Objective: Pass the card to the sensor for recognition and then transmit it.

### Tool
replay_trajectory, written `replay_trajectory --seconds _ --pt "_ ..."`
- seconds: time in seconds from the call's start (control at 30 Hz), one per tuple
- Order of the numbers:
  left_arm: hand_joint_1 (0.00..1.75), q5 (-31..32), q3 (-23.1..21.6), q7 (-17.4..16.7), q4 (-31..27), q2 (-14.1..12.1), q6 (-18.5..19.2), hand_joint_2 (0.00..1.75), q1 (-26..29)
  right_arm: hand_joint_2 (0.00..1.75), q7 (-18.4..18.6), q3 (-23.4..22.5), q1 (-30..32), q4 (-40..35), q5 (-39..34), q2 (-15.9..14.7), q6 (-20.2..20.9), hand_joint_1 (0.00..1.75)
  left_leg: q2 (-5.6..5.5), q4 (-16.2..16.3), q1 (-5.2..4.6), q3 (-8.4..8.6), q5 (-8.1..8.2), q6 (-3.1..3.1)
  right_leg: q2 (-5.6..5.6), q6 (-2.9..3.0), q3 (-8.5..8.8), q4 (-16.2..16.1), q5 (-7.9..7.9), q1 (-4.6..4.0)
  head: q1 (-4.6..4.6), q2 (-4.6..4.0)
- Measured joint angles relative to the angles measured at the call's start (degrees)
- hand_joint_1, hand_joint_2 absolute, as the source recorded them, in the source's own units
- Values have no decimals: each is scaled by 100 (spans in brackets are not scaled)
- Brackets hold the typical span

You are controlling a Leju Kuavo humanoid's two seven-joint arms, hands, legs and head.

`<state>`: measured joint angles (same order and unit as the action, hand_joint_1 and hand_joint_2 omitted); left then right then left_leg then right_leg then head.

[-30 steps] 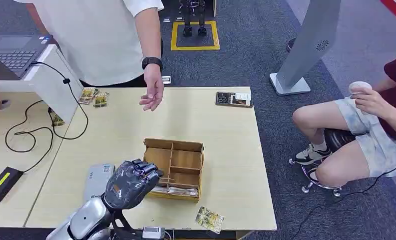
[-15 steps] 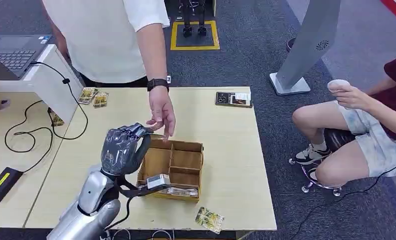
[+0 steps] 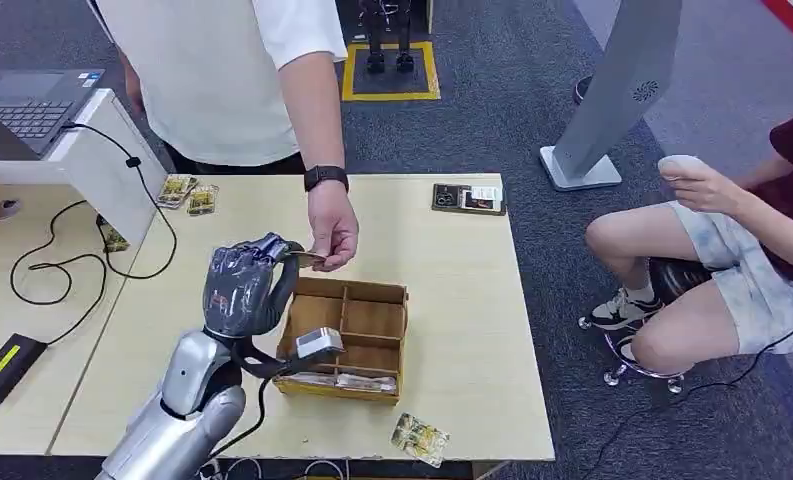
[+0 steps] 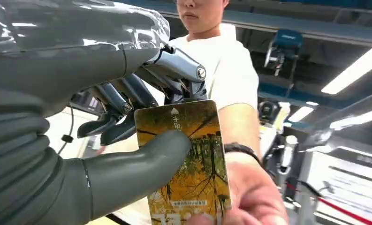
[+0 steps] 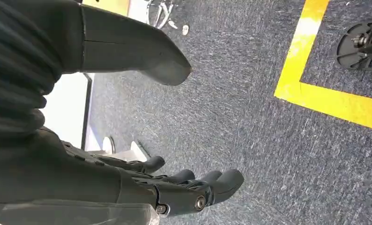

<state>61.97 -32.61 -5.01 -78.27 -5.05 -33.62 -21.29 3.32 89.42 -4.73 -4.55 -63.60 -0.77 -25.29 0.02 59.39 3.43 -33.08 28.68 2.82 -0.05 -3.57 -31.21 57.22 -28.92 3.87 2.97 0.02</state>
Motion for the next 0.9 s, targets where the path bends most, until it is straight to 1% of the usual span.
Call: replay_trajectory --seconds 0.1,0.2,0.27,0.37,0.4,0.43,0.47,0.67,0.8,0.9 --pt "175 57 103 -186 262 109 -13 175 -156 175 31 0 -2 -15 26 0 -11 0 0 0 0 0 0 0 0 0 0 0 0 0 -2 0" --pt "175 33 242 -292 452 233 -55 175 -229 175 46 0 -2 -24 17 0 -31 0 0 0 0 0 0 0 1 0 0 0 1 0 0 0" --pt "175 -22 332 -306 520 326 -72 175 -252 175 48 -2 -2 -26 9 0 -42 0 0 1 0 0 0 0 1 0 -1 0 0 0 0 0" --pt "164 -203 430 -242 583 454 -118 175 -269 175 66 0 -3 -28 -68 0 -50 0 0 1 0 -1 0 0 1 0 -1 0 0 0 0 0" --pt "124 -265 439 -203 596 494 -118 175 -271 175 66 -2 -3 -31 -77 2 -52 0 0 1 0 -1 0 0 0 0 -1 0 0 0 -2 0" --pt "26 -311 444 -172 599 520 -118 175 -271 175 63 -2 -4 -31 -77 7 -59 0 0 1 0 -3 0 0 0 0 -1 0 0 0 0 0" --pt "0 -341 444 -146 599 557 -118 175 -271 175 63 -2 -3 -31 -79 9 -61 0 0 1 0 -4 1 0 1 0 -2 0 0 0 0 0" --pt "0 -450 444 74 599 660 -253 175 -268 175 44 -2 -2 -35 -164 17 -81 0 0 0 0 -4 0 0 0 0 -2 0 0 0 0 0" --pt "0 -525 444 217 572 664 -356 175 -239 175 28 -2 0 -37 -179 20 -87 0 0 0 0 -4 0 0 0 0 -1 0 0 0 0 0" --pt "0 -560 444 247 507 664 -385 175 -176 175 20 -2 1 -37 -184 20 -87 0 0 0 0 -4 0 0 0 0 -1 0 0 0 0 0"
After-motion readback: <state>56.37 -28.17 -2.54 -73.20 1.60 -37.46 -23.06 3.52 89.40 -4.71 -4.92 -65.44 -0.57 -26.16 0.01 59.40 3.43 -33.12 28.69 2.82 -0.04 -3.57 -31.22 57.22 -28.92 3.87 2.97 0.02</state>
